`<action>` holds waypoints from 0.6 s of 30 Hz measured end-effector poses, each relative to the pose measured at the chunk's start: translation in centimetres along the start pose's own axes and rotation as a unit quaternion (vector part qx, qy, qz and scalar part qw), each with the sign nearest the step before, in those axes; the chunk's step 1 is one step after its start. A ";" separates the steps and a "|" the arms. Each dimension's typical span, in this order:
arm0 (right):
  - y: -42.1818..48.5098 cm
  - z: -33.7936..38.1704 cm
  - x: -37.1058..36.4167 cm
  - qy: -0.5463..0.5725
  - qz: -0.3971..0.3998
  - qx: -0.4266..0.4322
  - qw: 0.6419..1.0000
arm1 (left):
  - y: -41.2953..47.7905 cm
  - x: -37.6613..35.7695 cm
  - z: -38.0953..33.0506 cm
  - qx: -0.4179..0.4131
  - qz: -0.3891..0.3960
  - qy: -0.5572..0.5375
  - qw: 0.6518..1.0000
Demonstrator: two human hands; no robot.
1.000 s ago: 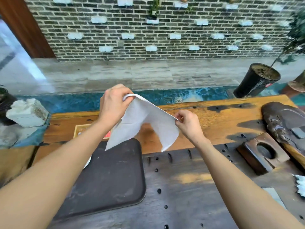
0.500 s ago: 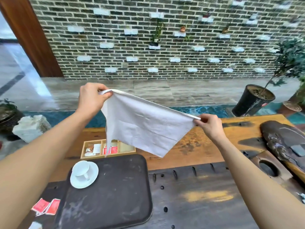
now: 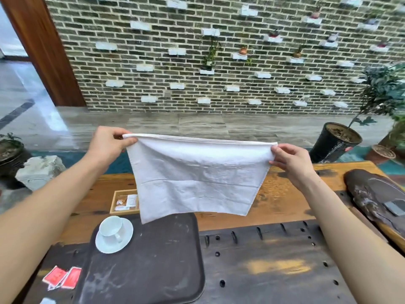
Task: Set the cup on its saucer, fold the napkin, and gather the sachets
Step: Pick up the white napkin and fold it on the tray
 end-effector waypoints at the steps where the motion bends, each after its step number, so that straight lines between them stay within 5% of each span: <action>1: -0.2 -0.1 0.1 0.002 0.000 0.001 1.000 | -0.1 -0.1 0.5 0.007 0.014 -0.004 1.000; 18: -5.2 -5.8 0.6 -0.027 0.019 -0.044 0.998 | -5.7 -1.6 8.0 0.043 0.144 -0.025 0.988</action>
Point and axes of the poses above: each hand's wrist, its own y-axis towards the middle knuckle, its own x-axis out of the back of the hand, z = x × y, the point moved 9 cm from there along y, towards the middle knuckle, and after that the axes turned 12 degrees about x, right-handed, at the moved point
